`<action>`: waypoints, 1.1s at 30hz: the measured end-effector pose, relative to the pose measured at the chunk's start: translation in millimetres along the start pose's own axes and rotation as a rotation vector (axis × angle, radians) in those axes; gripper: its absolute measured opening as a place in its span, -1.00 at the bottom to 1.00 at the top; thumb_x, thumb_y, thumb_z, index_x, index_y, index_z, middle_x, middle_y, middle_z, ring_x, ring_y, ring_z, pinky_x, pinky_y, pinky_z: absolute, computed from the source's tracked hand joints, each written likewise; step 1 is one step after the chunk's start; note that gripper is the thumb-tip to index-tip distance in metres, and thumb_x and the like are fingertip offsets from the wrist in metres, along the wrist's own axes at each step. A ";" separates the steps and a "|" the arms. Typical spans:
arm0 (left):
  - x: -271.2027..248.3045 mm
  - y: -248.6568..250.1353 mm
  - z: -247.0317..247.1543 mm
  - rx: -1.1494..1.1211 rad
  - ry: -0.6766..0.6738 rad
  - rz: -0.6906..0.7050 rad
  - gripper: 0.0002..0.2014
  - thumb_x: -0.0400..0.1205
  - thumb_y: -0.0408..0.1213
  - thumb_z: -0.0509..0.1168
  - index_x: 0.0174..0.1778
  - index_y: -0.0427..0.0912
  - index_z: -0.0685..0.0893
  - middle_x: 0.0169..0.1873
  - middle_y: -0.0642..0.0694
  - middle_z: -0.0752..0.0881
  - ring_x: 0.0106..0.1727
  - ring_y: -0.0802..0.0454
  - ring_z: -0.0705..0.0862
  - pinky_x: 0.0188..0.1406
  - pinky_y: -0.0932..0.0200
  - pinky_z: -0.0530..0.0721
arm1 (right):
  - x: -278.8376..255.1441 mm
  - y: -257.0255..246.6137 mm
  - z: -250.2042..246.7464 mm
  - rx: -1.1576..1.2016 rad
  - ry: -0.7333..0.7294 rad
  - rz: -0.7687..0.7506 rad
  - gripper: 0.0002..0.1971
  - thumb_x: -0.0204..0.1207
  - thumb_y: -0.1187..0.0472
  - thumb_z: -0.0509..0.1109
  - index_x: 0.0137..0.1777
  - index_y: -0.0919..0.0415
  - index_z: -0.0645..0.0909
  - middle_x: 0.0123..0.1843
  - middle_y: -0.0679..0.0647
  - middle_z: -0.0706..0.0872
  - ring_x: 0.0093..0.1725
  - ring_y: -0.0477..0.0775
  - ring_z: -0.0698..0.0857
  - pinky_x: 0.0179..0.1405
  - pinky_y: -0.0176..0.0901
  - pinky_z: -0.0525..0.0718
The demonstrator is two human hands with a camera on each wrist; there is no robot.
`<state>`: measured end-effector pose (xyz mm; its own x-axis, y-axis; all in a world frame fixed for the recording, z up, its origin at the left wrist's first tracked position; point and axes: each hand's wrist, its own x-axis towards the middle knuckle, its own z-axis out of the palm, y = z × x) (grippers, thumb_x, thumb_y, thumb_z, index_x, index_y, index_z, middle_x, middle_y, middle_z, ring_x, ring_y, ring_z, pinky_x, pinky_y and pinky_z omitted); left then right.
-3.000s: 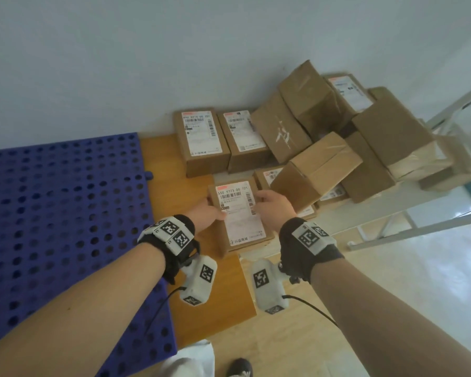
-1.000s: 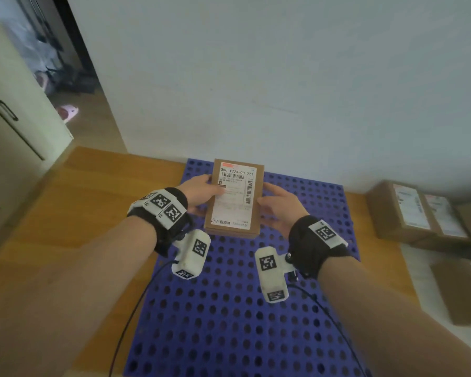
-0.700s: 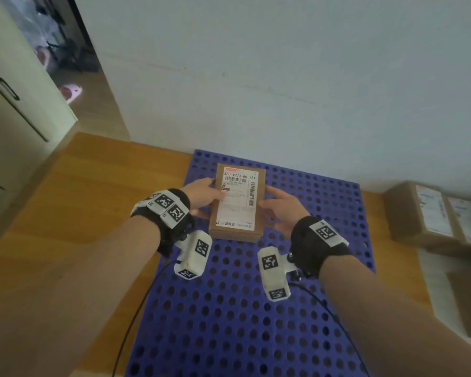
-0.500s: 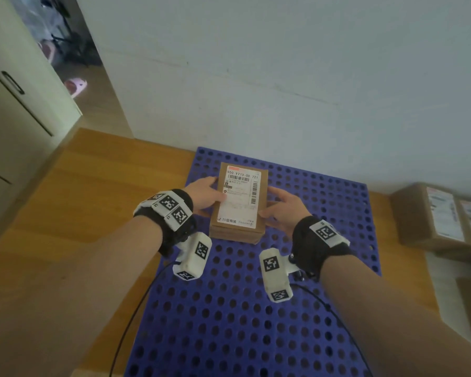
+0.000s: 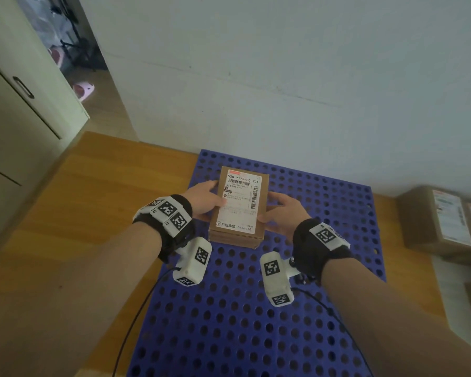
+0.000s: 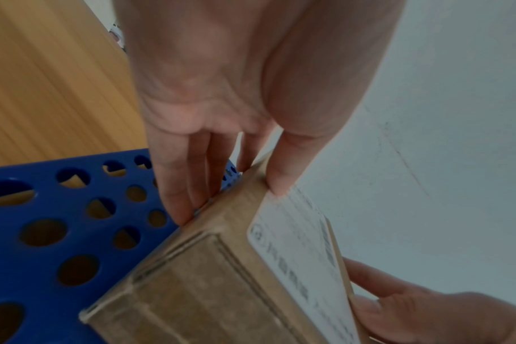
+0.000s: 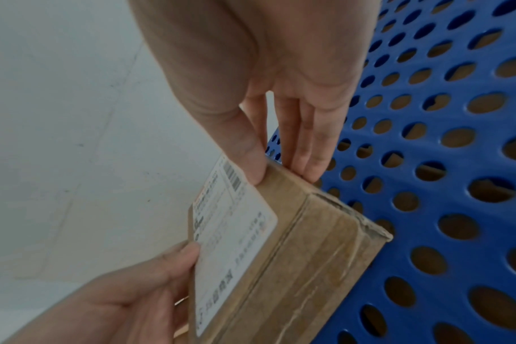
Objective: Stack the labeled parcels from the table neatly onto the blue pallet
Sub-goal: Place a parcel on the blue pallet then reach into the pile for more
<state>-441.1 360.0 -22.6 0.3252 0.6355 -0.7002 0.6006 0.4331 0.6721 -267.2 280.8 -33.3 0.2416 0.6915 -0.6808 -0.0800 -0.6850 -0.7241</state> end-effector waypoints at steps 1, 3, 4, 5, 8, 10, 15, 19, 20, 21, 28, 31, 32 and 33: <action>1.0 -0.7 0.2 0.002 0.003 -0.001 -0.42 0.68 -0.39 0.22 0.62 -0.04 0.22 0.36 -0.12 0.60 0.25 -0.09 0.64 0.01 -0.02 0.69 | 0.1 0.2 0.4 -0.006 0.004 0.003 -0.36 0.43 0.65 0.33 0.48 0.19 0.41 -0.10 0.13 0.77 0.06 0.17 0.72 -0.10 -0.02 0.71; 1.4 -2.0 1.0 0.013 0.016 0.002 -0.39 0.68 -0.34 0.23 0.64 -0.03 0.17 0.41 -0.13 0.56 0.30 -0.10 0.62 0.09 -0.05 0.68 | 1.2 0.4 2.0 -0.020 0.021 0.011 -0.36 0.43 0.63 0.35 0.49 0.19 0.40 0.03 0.17 0.77 0.13 0.19 0.72 0.00 0.04 0.72; 1.1 -2.1 1.2 0.036 0.030 0.010 -0.36 0.68 -0.28 0.25 0.65 -0.05 0.13 0.47 -0.13 0.50 0.37 -0.11 0.57 0.22 -0.09 0.63 | 0.6 0.1 2.8 -0.047 0.033 0.008 -0.34 0.43 0.59 0.38 0.51 0.17 0.38 0.16 0.19 0.74 0.19 0.20 0.70 0.10 0.07 0.70; 0.1 -1.2 1.1 0.071 0.053 0.025 -0.33 0.68 -0.21 0.25 0.66 -0.08 0.08 0.54 -0.13 0.40 0.47 -0.12 0.47 0.37 -0.09 0.53 | -0.2 -0.7 2.9 -0.087 0.051 -0.003 -0.32 0.44 0.53 0.41 0.54 0.16 0.35 0.29 0.19 0.68 0.24 0.20 0.67 0.17 0.07 0.67; -6.8 7.0 0.5 0.199 0.140 0.127 -0.30 0.69 -0.10 0.21 0.67 -0.13 0.02 0.61 -0.12 0.24 0.56 -0.09 0.34 0.45 0.03 0.38 | -11.1 -8.3 -5.3 -0.211 0.153 -0.084 -0.35 0.51 0.36 0.43 0.58 0.15 0.31 0.51 0.14 0.48 0.36 0.19 0.58 0.25 0.01 0.61; -13.2 18.6 1.2 0.289 0.153 0.212 -0.32 0.70 -0.11 0.18 0.68 -0.13 0.02 0.53 -0.10 0.36 0.28 0.07 0.56 0.16 0.20 0.52 | -22.9 -15.5 -15.9 -0.306 0.213 -0.141 -0.40 0.57 0.31 0.37 0.59 0.16 0.31 0.49 0.19 0.51 0.39 0.23 0.57 0.23 -0.02 0.60; -29.4 58.9 13.3 0.641 0.218 0.381 -0.35 0.69 -0.05 0.14 0.66 -0.11 0.07 0.61 -0.16 0.24 0.50 -0.14 0.41 0.41 -0.01 0.45 | -58.4 -31.2 -44.5 -0.629 0.346 -0.265 -0.47 0.66 0.22 0.23 0.62 0.09 0.24 0.59 0.07 0.38 0.26 0.18 0.65 -0.06 -0.20 0.55; -44.5 88.6 43.4 0.995 0.270 0.548 -0.38 0.70 0.03 0.06 0.66 -0.02 0.04 0.66 -0.13 0.06 0.65 -0.16 0.06 0.58 -0.27 0.08 | -86.0 -36.6 -65.4 -0.875 0.480 -0.288 -0.48 0.67 0.18 0.17 0.63 0.07 0.23 0.58 0.14 0.38 0.28 0.17 0.61 0.17 -0.07 0.62; -49.5 95.1 52.2 1.029 0.274 0.590 -0.39 0.70 0.03 0.04 0.66 -0.01 0.02 0.67 -0.12 0.01 0.66 -0.15 0.01 0.58 -0.28 0.02 | -91.2 -35.5 -72.0 -0.941 0.510 -0.275 -0.47 0.66 0.16 0.15 0.63 0.06 0.22 0.61 0.15 0.34 0.46 0.20 0.47 0.39 0.01 0.50; -54.8 101.1 61.5 1.054 0.274 0.630 -0.39 0.71 0.04 0.02 0.66 -0.01 0.01 0.67 -0.12 -0.03 0.67 -0.14 -0.03 0.59 -0.29 -0.01 | -97.0 -33.6 -79.1 -0.989 0.539 -0.255 -0.47 0.66 0.14 0.14 0.63 0.05 0.21 0.62 0.16 0.30 0.56 0.22 0.34 0.51 0.06 0.38; -84.8 131.0 128.4 1.174 0.233 0.779 -0.37 0.71 0.04 0.01 0.67 -0.01 -0.06 0.66 -0.15 -0.20 0.67 -0.17 -0.15 0.58 -0.35 -0.12 | -133.2 -20.7 -134.9 -1.017 0.698 -0.180 -0.47 0.63 0.08 0.13 0.62 0.03 0.23 0.61 0.18 0.31 0.59 0.23 0.27 0.54 0.13 0.30; -90.9 141.8 156.0 1.208 0.209 0.793 -0.37 0.72 0.03 0.01 0.67 -0.01 -0.06 0.67 -0.15 -0.19 0.67 -0.17 -0.15 0.58 -0.35 -0.12 | -140.7 -11.8 -161.9 -0.978 0.748 -0.179 -0.47 0.60 0.07 0.16 0.59 0.03 0.29 0.59 0.15 0.37 0.57 0.21 0.31 0.54 0.12 0.32; -91.4 144.9 165.0 1.219 0.202 0.793 -0.37 0.72 0.02 0.02 0.67 -0.01 -0.06 0.67 -0.15 -0.19 0.67 -0.17 -0.15 0.58 -0.35 -0.12 | -142.2 -8.7 -170.7 -0.975 0.752 -0.173 -0.48 0.59 0.07 0.17 0.57 0.03 0.33 0.58 0.14 0.38 0.57 0.20 0.32 0.53 0.12 0.33; -91.2 148.1 174.8 1.227 0.200 0.795 -0.37 0.72 0.01 0.02 0.67 -0.02 -0.05 0.66 -0.15 -0.18 0.67 -0.18 -0.15 0.58 -0.36 -0.11 | -142.6 -5.4 -180.5 -0.979 0.754 -0.166 -0.50 0.58 0.07 0.16 0.53 0.03 0.37 0.56 0.14 0.40 0.55 0.21 0.34 0.52 0.11 0.35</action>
<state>-254.1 254.5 98.7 0.8154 0.5614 -0.1413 0.5785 -0.7991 0.1637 -126.7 144.5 87.5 0.6997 0.7039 -0.1220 0.6800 -0.7086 -0.1882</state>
